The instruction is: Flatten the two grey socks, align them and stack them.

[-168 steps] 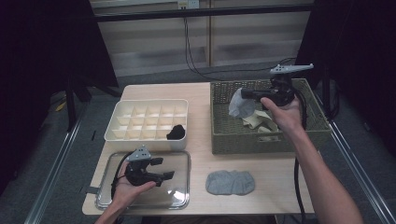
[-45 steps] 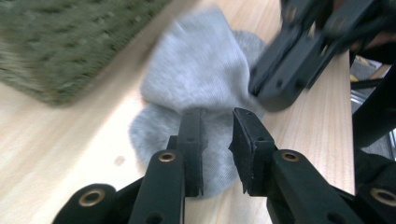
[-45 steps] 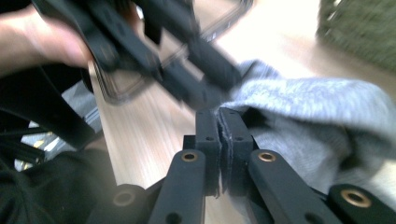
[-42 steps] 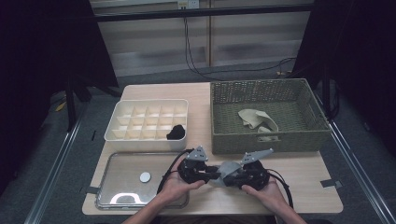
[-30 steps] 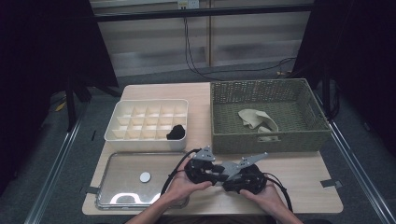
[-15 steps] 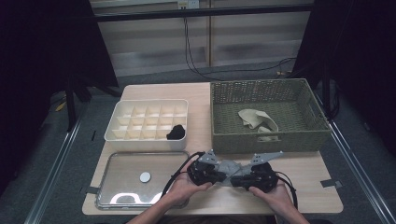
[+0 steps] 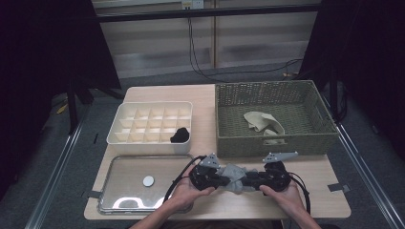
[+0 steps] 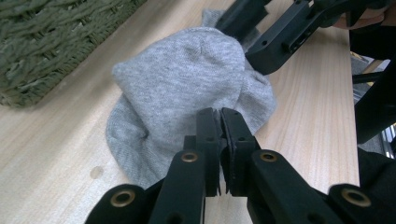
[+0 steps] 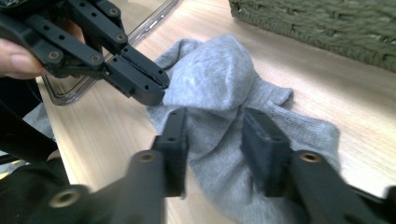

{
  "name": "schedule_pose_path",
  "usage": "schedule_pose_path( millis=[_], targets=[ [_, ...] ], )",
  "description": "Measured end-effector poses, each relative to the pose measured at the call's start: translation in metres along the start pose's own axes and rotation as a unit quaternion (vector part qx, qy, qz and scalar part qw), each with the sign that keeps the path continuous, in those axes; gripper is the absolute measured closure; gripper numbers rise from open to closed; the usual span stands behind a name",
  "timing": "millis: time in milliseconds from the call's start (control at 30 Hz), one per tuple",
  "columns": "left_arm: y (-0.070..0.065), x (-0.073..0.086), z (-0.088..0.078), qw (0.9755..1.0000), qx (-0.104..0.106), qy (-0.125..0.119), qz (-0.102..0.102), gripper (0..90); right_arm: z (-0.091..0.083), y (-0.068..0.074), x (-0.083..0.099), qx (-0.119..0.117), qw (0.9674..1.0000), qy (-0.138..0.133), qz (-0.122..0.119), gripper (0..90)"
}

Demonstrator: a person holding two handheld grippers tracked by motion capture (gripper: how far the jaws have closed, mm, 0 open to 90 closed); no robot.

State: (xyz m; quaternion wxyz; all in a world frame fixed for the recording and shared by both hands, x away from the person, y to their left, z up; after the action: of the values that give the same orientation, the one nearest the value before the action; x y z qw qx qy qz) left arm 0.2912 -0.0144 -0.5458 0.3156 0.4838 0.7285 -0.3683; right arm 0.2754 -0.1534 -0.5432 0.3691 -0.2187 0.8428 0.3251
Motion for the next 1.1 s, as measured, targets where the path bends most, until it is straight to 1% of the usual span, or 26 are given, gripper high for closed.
schedule_pose_path(
  millis=[33,100,133,167,200,267,400,467,500,567,633,667,700,767,833,933,967,1000,1033,1100],
  targets=[
    [0.0,0.0,0.0,1.0,0.0,0.003,-0.001,86.8,0.002,0.0,0.001,-0.002,1.0,0.003,0.0,58.7],
    [0.0,0.0,0.001,1.0,0.0,-0.002,-0.003,86.8,0.006,0.0,0.003,0.0,0.9999,0.011,-0.001,57.3],
    [0.0,0.001,0.001,1.0,-0.002,0.003,-0.002,86.8,0.008,0.0,0.003,-0.001,0.9999,0.013,-0.004,57.5],
    [0.0,0.001,0.001,1.0,-0.003,0.0,-0.004,86.8,0.009,0.001,0.003,-0.003,0.9999,0.014,-0.006,57.4],
    [0.0,0.002,0.001,1.0,-0.002,0.003,-0.003,86.8,0.01,0.002,0.003,-0.005,0.9999,0.013,-0.007,57.5],
    [0.0,0.002,0.002,1.0,-0.004,0.003,-0.003,86.8,0.013,0.005,0.003,-0.015,0.9998,0.013,-0.004,58.8],
    [0.0,0.002,0.003,1.0,-0.003,-0.005,-0.007,86.8,0.015,0.009,0.002,-0.024,0.9997,0.008,-0.005,58.4],
    [0.001,0.002,0.002,1.0,-0.003,0.0,-0.007,86.8,0.016,0.01,0.002,-0.026,0.9996,0.008,-0.007,64.0],
    [0.0,0.003,0.003,1.0,-0.002,-0.002,-0.009,86.8,0.017,0.01,0.002,-0.026,0.9996,0.01,-0.009,66.3],
    [0.0,0.003,0.003,0.9999,-0.003,-0.003,-0.009,86.8,0.018,0.01,0.003,-0.027,0.9994,0.015,-0.012,76.7],
    [0.0,0.002,0.003,0.9999,-0.003,-0.005,-0.009,86.8,0.02,0.012,0.004,-0.031,0.9993,0.019,-0.011,83.7],
    [0.0,0.002,0.003,0.9999,-0.003,-0.011,-0.007,86.7,0.021,0.012,0.003,-0.031,0.9993,0.018,-0.014,88.1],
    [-0.001,0.002,0.003,0.9999,-0.001,-0.01,-0.007,86.8,0.021,0.013,0.002,-0.033,0.9992,0.018,-0.015,90.0],
    [-0.001,0.001,0.001,0.9999,-0.004,-0.009,-0.006,86.8,0.02,0.014,0.001,-0.034,0.9991,0.016,-0.018,90.0],
    [-0.001,0.0,-0.001,0.9998,-0.003,-0.015,-0.008,86.8,0.016,0.014,-0.001,-0.029,0.9993,0.011,-0.02,90.0],
    [-0.001,-0.001,-0.005,0.9998,-0.004,-0.019,-0.007,86.8,0.01,0.012,-0.006,-0.026,0.9995,-0.005,-0.019,90.0],
    [-0.001,-0.001,-0.007,0.9998,-0.005,-0.018,-0.006,86.7,0.007,0.011,-0.008,-0.021,0.9995,-0.011,-0.02,90.0],
    [-0.002,-0.002,-0.008,0.9997,-0.005,-0.022,-0.007,86.6,0.005,0.01,-0.009,-0.019,0.9995,-0.014,-0.022,90.0],
    [-0.002,-0.002,-0.009,0.9998,-0.003,-0.02,-0.008,86.2,0.004,0.009,-0.01,-0.016,0.9995,-0.016,-0.021,90.0],
    [-0.003,-0.002,-0.012,0.9998,-0.002,-0.019,-0.006,85.3,0.004,0.007,-0.01,-0.011,0.9996,-0.015,-0.023,90.0]
  ],
)
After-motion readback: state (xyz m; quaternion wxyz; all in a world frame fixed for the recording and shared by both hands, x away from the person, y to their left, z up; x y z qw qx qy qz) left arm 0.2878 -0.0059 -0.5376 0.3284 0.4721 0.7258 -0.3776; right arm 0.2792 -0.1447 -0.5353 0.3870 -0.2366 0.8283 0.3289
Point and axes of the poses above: each handheld gripper's, and its own axes: z roughly forward along the jaws, x roughly out of its underside, y roughly to its left, the point moved 8 cm from there along z, roughly forward along the jaws, and after that the axes turned 9 degrees about -y, right-handed, at the moved point
